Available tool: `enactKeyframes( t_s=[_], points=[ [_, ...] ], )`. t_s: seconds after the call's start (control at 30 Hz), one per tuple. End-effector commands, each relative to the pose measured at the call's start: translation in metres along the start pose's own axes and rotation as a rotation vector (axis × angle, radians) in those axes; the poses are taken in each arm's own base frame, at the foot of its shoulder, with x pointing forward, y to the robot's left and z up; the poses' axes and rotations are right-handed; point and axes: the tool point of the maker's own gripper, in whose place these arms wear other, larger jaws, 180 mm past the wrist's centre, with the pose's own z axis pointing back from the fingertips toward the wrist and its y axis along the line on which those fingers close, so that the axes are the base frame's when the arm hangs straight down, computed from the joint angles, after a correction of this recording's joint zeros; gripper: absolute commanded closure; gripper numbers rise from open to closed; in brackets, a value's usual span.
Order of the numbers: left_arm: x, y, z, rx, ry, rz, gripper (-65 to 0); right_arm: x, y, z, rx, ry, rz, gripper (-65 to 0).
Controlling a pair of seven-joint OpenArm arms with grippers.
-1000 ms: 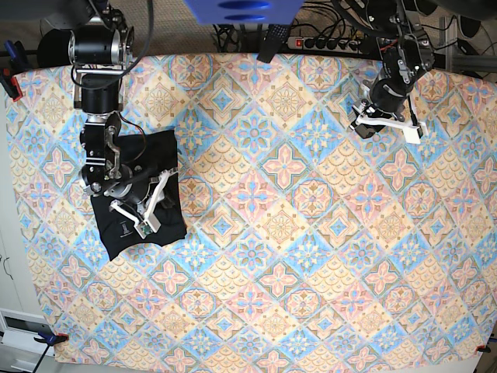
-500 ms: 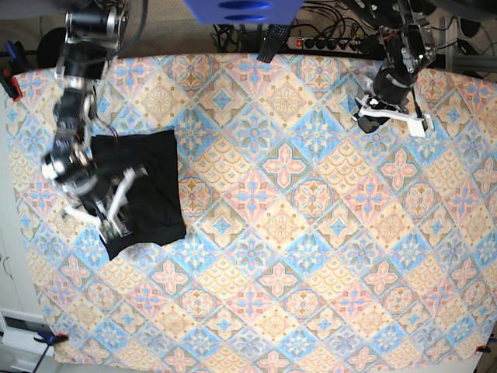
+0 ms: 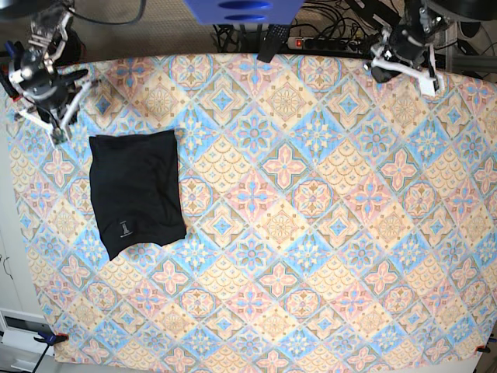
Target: Fold the T-shirt properly
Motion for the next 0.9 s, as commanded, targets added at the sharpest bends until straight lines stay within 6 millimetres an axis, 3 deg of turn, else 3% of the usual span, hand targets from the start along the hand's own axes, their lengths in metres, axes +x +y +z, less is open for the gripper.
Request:
enactKeyframes(
  t_s=[0.0,0.13,0.27,0.43,0.6,0.7,0.87],
  points=[
    [0.000,0.001,0.009,-0.008,0.000,-0.016,-9.3,-0.008,-0.009,0.009,-0.024,0.007,0.004,-4.5],
    [-0.019,0.019,0.022,0.029,0.071,-0.040,-3.8,-0.063,-0.013,0.028,-0.036,0.132,-0.009,-4.5],
    [-0.046,0.036,0.035,0.079,0.145,-0.036,-3.2,-0.118,-0.007,0.051,-0.019,0.269,-0.007,-4.4],
    [-0.075,0.063,0.044,0.164,0.226,-0.050,-3.1,-0.180,0.015,0.068,0.054,0.426,-0.033,-4.4],
    [-0.112,0.103,0.031,0.274,0.327,-0.087,-2.9,-0.241,0.050,0.065,0.161,0.561,-0.134,-4.4],
    [-0.143,0.124,0.017,0.321,0.366,-0.120,-2.8,-0.266,0.076,0.059,0.226,0.560,-0.207,-4.4],
    [-0.199,0.149,-0.011,0.358,0.407,-0.288,-2.8,-0.285,0.124,0.028,0.336,0.551,-0.341,-4.4]
  ],
)
